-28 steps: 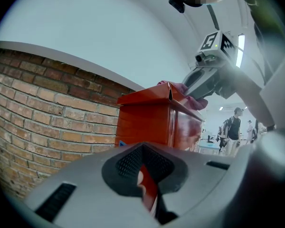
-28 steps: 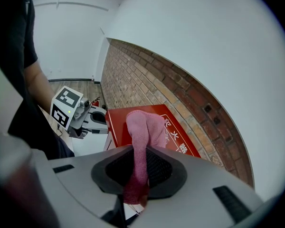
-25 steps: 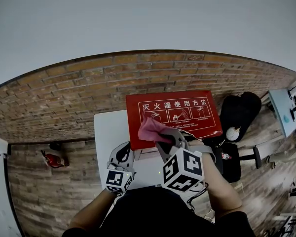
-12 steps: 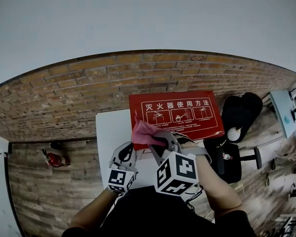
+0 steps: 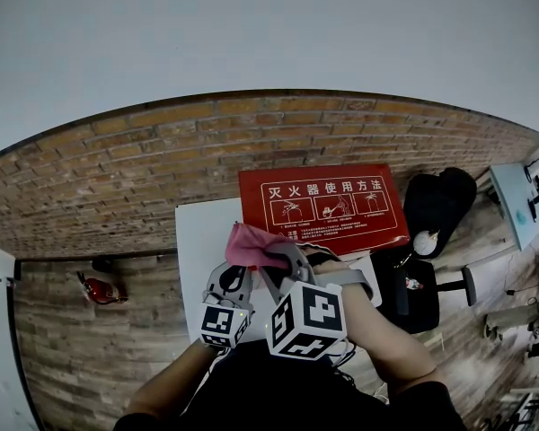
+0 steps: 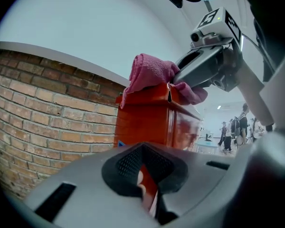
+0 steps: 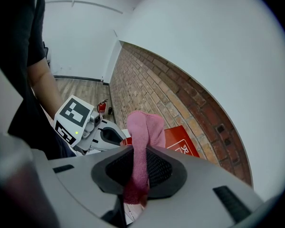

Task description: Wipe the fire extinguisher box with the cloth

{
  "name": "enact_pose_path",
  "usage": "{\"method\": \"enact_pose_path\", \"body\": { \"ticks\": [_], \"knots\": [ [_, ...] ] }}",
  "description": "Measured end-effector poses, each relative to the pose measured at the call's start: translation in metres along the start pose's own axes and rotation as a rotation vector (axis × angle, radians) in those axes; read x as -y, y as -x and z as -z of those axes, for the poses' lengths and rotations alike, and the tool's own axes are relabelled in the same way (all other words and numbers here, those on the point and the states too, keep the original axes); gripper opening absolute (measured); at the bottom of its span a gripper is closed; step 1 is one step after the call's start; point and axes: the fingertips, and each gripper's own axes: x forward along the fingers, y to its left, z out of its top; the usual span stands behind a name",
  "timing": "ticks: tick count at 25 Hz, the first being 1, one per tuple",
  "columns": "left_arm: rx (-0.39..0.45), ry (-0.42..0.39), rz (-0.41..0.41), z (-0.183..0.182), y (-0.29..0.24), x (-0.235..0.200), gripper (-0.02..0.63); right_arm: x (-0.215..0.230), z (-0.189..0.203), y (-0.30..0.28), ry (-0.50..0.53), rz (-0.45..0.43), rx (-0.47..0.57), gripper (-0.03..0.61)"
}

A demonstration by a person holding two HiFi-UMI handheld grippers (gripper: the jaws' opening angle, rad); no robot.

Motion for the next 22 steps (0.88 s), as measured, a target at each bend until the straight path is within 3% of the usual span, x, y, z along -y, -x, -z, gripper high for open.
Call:
{"method": "enact_pose_path", "body": {
  "ticks": [12, 22],
  "knots": [
    [0.010, 0.014, 0.035, -0.001, 0.004, 0.003, 0.018, -0.014, -0.022, -0.002, -0.009, 0.032, 0.036, 0.072],
    [0.028, 0.018, 0.086, -0.007, 0.024, -0.003, 0.018, -0.004, -0.034, 0.013, -0.169, 0.151, 0.231, 0.072]
  ]
}}
